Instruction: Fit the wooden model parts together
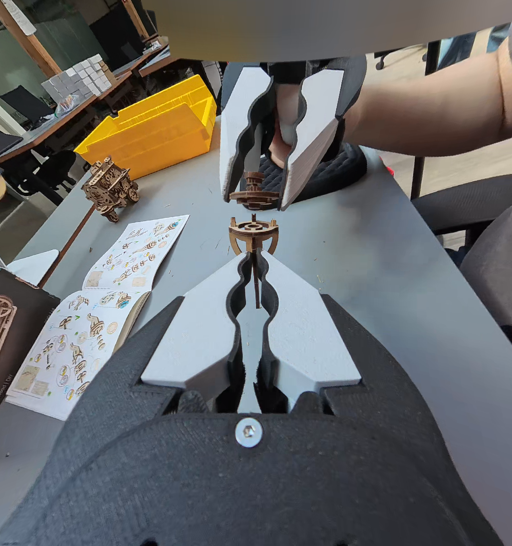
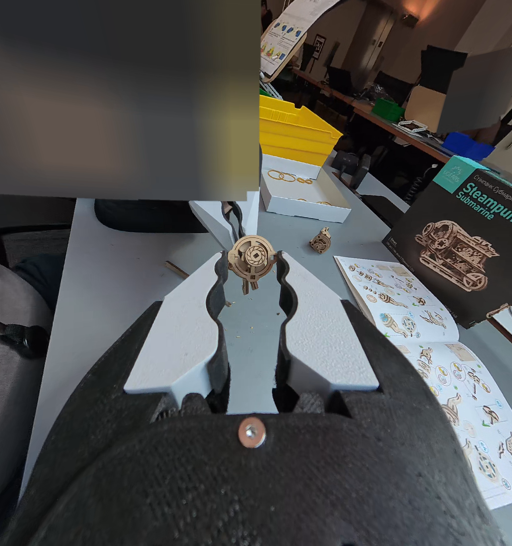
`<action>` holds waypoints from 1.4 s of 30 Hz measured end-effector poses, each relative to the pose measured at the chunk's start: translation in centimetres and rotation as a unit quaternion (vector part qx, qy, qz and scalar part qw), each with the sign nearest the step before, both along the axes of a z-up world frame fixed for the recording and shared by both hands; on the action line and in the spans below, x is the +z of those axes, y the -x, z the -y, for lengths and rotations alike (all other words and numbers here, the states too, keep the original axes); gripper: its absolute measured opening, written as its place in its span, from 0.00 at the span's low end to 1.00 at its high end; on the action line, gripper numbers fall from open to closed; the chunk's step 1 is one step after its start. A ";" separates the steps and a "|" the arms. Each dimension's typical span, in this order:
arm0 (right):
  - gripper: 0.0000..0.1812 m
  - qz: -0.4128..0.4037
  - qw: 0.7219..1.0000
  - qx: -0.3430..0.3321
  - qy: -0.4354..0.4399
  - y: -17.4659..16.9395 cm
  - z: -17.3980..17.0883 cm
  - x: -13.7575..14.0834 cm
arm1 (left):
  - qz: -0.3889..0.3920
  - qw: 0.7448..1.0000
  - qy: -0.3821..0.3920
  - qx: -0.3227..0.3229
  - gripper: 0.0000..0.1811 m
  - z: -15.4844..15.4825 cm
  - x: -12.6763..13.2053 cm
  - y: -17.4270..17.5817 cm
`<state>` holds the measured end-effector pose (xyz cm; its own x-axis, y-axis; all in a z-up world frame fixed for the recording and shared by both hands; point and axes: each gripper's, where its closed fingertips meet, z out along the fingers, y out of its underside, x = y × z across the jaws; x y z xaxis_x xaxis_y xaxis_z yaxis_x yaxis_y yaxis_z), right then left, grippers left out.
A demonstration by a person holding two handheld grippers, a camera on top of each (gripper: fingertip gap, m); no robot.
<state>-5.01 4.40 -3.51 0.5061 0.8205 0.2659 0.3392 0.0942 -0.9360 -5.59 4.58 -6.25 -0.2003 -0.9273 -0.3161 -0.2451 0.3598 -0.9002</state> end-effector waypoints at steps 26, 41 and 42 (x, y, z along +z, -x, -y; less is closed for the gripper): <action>0.17 -0.040 0.983 0.129 0.125 0.8 0.9 4.6 | 0.093 0.980 0.174 -0.021 0.00 1.8 5.2 0.1; 0.17 -0.095 0.957 0.162 0.220 -0.3 -3.2 12.7 | 0.142 0.946 0.290 -0.003 0.00 -1.8 13.4 -1.3; 0.17 -0.097 0.956 0.164 0.223 -0.4 -3.4 13.0 | 0.143 0.945 0.294 -0.002 0.00 -2.0 13.7 -1.4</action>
<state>-4.65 7.81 9.52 0.2072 0.9533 -0.2196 0.1750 -0.2569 -0.9505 -4.20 6.61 7.46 -0.1881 -0.9590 0.2121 0.0388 -0.2230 -0.9740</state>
